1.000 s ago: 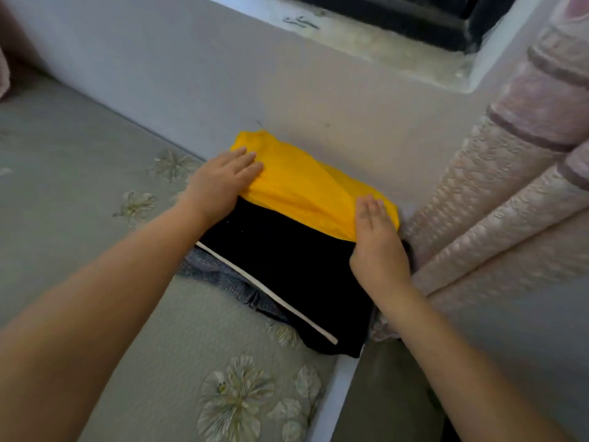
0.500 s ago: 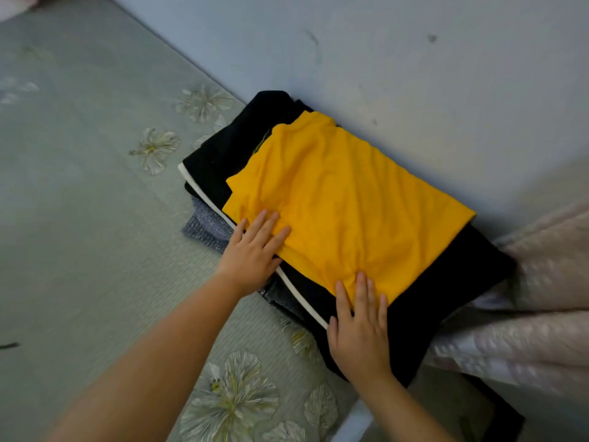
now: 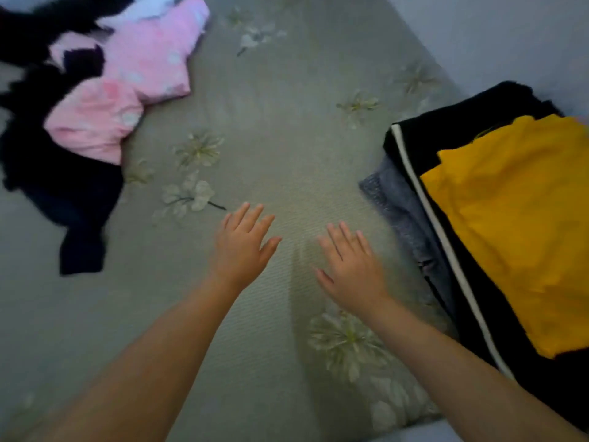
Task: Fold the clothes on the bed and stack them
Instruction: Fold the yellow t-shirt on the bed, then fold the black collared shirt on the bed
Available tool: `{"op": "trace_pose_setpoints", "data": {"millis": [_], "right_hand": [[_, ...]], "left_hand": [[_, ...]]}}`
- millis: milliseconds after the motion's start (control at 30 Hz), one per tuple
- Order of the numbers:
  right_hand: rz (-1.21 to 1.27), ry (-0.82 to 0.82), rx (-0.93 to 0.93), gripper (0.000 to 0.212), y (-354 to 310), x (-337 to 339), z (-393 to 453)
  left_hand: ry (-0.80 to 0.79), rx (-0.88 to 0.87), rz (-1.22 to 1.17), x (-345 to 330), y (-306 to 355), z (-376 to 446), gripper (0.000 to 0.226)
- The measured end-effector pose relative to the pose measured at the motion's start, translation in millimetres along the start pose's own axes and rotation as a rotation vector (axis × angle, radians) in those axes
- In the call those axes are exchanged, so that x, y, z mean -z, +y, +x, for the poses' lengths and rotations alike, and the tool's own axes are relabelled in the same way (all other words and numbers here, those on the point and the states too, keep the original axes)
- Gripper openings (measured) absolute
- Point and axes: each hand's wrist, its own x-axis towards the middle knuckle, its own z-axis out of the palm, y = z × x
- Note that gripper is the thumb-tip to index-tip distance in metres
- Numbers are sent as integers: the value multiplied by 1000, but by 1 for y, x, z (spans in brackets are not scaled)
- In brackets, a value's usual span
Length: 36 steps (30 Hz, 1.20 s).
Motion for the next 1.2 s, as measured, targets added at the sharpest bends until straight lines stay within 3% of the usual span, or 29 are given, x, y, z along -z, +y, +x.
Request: {"op": "trace_pose_setpoints", "data": {"millis": [167,367,700,833,900,1000,1100,1200], "right_hand": [[57,-74,246,59,-129,-43,38],[54,-233,339,59,-273,-114,81],[-88,-364,183,58,-423,-190,170],[-60,-332,66,63,-447,-206,215],[2,-272,14,66,-454,-213,234],[28,-298,-142,69,-465,-226,260],[-167,-289,-237,54,-476,-240,272],[-275,-208,-130,35,-479,-244,260]], "left_hand": [[16,382,20,24,-134,-114,35],[-9,641,23,27,-279,-225,47],[-61,742,-96,-6,-465,-279,53],[-92,775,-158,-34,-504,-281,60],[-57,750,-159,-41,-508,-283,71],[13,711,-191,-43,-509,-284,67],[34,707,-178,-40,-510,-284,63],[10,712,-189,-35,-507,-283,64]]}}
